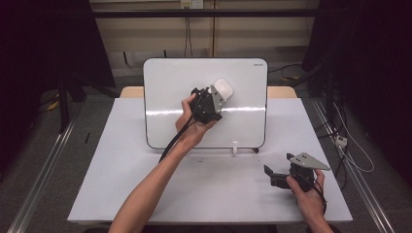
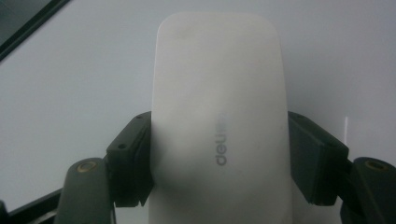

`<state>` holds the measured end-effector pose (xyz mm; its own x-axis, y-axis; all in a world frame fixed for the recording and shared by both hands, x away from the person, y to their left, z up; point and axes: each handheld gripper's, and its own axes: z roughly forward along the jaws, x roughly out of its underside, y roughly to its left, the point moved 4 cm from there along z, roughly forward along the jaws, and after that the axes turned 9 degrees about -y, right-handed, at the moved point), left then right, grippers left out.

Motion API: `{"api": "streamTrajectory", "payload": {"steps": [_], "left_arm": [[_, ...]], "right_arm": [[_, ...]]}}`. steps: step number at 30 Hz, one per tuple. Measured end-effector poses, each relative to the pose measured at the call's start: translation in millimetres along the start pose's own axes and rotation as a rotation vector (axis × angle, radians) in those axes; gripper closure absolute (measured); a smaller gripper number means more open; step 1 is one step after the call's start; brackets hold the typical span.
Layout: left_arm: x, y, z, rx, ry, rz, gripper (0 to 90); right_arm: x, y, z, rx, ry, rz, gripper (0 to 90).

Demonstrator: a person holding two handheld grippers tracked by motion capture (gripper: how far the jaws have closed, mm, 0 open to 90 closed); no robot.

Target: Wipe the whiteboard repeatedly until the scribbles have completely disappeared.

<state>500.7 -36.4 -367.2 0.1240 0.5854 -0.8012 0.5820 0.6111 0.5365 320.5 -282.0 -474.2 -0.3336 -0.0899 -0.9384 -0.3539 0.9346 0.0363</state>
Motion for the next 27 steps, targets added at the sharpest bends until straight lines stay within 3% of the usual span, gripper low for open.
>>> {"api": "streamTrajectory", "payload": {"steps": [7,11,14,21,27], "left_arm": [[-6.9,14.8,3.4,-0.019,0.003,-0.044,31.1],[-6.9,11.2,4.2,-0.049,0.008,-0.035,31.1],[-7.7,8.6,5.1,-0.045,0.012,-0.009,31.2],[-7.3,-17.4,5.8,0.019,0.026,0.053,31.2],[5.8,-49.3,-2.4,0.068,0.021,0.102,31.2]], "right_arm": [[0.1,-0.2,-0.5,0.0,0.0,0.001,5.0],[-0.1,0.5,-0.8,-0.004,-0.002,0.0,5.0],[-0.2,0.5,-0.1,-0.004,-0.002,-0.002,5.0],[-0.5,2.1,1.4,-0.004,0.001,-0.005,5.0],[-0.1,1.1,0.0,-0.003,-0.002,-0.003,5.0]]}}
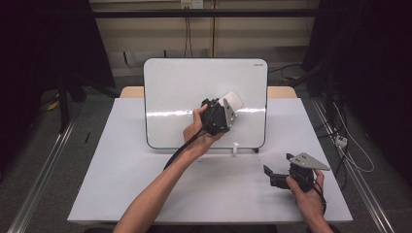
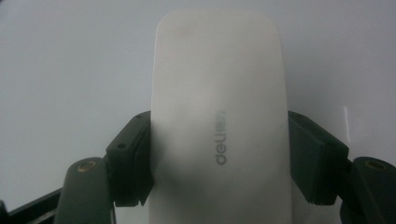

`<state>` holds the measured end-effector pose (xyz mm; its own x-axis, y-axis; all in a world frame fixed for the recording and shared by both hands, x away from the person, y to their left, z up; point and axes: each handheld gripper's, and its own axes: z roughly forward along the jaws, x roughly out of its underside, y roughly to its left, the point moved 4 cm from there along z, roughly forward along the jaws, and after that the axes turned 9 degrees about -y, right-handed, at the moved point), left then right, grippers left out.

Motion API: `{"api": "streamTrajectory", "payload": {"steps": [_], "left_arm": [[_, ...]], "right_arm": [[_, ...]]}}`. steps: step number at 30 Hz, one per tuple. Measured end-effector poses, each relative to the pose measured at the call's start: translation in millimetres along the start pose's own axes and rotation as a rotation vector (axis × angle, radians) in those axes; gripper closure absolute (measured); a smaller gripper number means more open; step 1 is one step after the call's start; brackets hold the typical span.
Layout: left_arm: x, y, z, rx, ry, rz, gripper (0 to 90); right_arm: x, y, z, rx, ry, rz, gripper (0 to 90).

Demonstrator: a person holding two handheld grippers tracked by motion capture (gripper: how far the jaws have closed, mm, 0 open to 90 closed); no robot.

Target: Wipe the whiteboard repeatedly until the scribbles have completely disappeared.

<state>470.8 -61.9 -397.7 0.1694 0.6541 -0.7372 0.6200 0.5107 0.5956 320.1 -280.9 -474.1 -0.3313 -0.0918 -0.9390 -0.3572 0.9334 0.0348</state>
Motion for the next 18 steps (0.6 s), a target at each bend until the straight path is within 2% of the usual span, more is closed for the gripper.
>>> {"api": "streamTrajectory", "payload": {"steps": [2,3,6,7,8,12,15,18], "left_arm": [[1.1,-1.2,-1.3,0.003,-0.008,0.012,31.2],[0.9,0.9,-1.3,0.019,-0.007,-0.001,31.2],[0.3,5.8,0.3,0.027,0.016,0.001,31.2],[-0.7,8.9,0.2,0.016,0.019,0.006,31.2],[-1.5,12.8,-0.2,0.011,0.018,-0.009,31.2],[1.4,36.2,-2.6,-0.013,0.013,-0.06,31.2],[5.0,56.0,-7.3,-0.045,0.018,-0.069,31.2],[11.7,77.5,-12.9,-0.078,0.018,-0.112,31.2]], "right_arm": [[-0.1,-0.1,-0.5,-0.001,-0.001,0.0,5.0],[-0.3,0.0,-0.6,-0.003,-0.002,0.001,5.0],[-0.2,0.1,0.4,-0.004,0.0,0.0,5.0],[-0.1,-0.1,0.9,-0.005,0.001,-0.002,5.0],[0.0,-0.2,0.9,-0.006,0.001,-0.002,5.0],[0.6,-1.3,-0.7,-0.002,0.0,0.005,5.0],[0.7,-1.8,-1.5,0.0,0.0,0.005,5.0],[0.7,-1.5,-1.2,0.001,0.0,0.004,5.0]]}}
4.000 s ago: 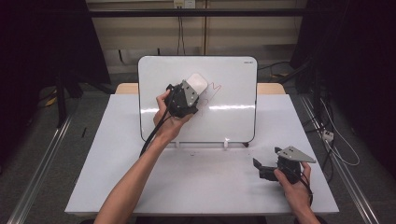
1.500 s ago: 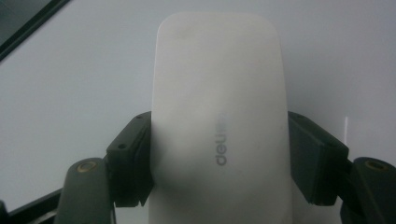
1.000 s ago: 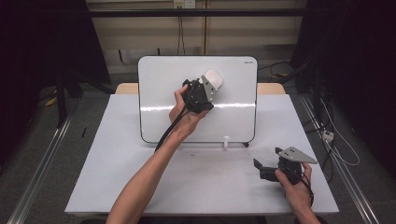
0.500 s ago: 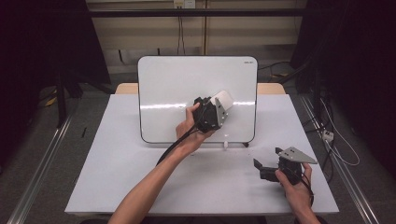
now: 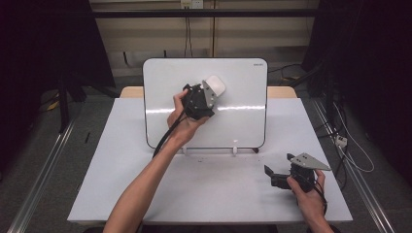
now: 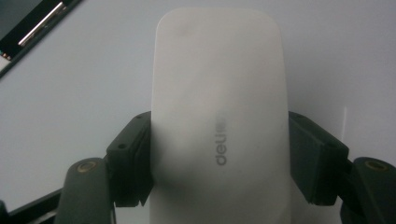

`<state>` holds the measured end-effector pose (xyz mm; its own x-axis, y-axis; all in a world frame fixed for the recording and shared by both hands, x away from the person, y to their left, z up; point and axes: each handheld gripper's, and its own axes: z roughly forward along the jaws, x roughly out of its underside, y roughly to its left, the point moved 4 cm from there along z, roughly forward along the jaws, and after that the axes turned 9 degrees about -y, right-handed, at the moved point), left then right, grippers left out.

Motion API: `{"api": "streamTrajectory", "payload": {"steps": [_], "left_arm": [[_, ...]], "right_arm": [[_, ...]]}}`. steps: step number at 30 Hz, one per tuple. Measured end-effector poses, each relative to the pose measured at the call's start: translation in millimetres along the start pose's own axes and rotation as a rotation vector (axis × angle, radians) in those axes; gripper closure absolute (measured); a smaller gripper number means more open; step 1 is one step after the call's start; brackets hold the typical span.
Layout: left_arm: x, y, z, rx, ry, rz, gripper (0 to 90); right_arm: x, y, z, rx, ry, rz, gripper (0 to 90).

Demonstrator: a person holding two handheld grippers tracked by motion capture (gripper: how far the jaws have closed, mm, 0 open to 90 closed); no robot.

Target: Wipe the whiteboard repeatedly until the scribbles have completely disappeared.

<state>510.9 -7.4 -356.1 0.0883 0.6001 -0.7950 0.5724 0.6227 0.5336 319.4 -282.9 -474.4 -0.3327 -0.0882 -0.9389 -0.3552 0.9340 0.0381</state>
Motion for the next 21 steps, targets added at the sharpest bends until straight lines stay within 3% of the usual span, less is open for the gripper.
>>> {"api": "streamTrajectory", "payload": {"steps": [4,10,15,21], "left_arm": [[9.4,17.4,-7.4,-0.023,0.004,-0.028,31.2],[19.6,10.7,-12.4,-0.027,-0.005,-0.015,31.2],[30.9,-8.4,-18.3,-0.014,-0.013,-0.014,31.2],[38.0,-42.4,-21.8,0.029,-0.014,0.032,31.2]], "right_arm": [[0.1,0.2,0.4,0.002,0.003,-0.001,5.0],[-0.1,0.8,0.7,0.004,0.005,-0.002,4.9],[-0.3,1.2,1.2,0.006,0.004,-0.004,5.0],[-0.9,2.3,2.2,0.007,0.004,-0.008,5.0]]}}
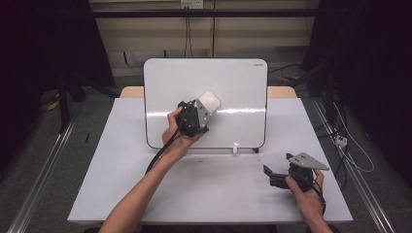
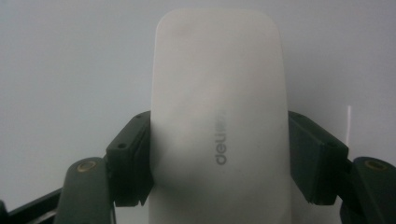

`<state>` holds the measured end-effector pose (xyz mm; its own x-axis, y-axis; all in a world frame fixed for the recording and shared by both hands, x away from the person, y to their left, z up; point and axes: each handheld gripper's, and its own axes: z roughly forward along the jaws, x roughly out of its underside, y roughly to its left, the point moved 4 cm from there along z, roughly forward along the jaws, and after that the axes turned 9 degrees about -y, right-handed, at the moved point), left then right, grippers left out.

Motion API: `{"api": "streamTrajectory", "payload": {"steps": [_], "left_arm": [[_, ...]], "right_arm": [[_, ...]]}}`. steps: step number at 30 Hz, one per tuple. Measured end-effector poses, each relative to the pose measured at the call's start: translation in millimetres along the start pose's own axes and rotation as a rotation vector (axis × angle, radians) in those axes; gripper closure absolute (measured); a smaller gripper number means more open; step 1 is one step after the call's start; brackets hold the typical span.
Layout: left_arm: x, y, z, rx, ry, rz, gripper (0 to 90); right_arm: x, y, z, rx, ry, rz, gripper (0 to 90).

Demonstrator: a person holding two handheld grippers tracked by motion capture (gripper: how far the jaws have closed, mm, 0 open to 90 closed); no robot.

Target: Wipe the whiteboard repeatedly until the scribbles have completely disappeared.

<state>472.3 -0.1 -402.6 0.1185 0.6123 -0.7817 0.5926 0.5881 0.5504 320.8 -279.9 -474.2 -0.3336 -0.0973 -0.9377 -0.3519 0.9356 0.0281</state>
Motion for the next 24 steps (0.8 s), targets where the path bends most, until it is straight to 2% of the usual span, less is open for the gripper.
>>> {"api": "streamTrajectory", "payload": {"steps": [5,6,9,10,11,14,17,23,24], "left_arm": [[2.3,-34.3,-1.4,0.054,0.013,0.066,31.1],[2.6,-36.8,-1.6,0.051,0.009,0.078,31.1],[2.5,-33.1,-0.7,0.075,0.009,0.065,31.2],[1.7,-30.9,-0.5,0.066,0.012,0.086,31.2],[1.4,-30.0,-0.6,0.075,0.015,0.079,31.2],[-0.2,-17.0,-0.3,0.056,0.012,0.064,31.2],[-0.4,3.1,-1.1,0.022,0.009,0.026,31.1],[4.7,44.8,-7.4,-0.03,0.013,-0.019,31.1],[5.8,48.4,-8.6,-0.034,0.013,-0.034,31.2]], "right_arm": [[0.0,1.0,1.0,-0.001,0.004,-0.002,5.0],[0.0,1.4,1.0,-0.002,0.004,-0.002,5.0],[0.2,1.6,0.6,-0.005,0.003,-0.003,5.0],[0.4,0.8,0.7,-0.005,0.003,-0.002,5.0],[0.5,-0.3,0.7,-0.003,0.001,-0.001,5.0],[0.5,-1.8,0.1,0.0,0.001,0.006,5.0],[0.3,-1.3,-0.3,-0.003,-0.003,0.003,5.0],[0.2,-1.2,-0.2,-0.002,-0.002,0.005,5.0],[0.2,-1.0,-0.2,-0.003,-0.001,0.003,5.0]]}}
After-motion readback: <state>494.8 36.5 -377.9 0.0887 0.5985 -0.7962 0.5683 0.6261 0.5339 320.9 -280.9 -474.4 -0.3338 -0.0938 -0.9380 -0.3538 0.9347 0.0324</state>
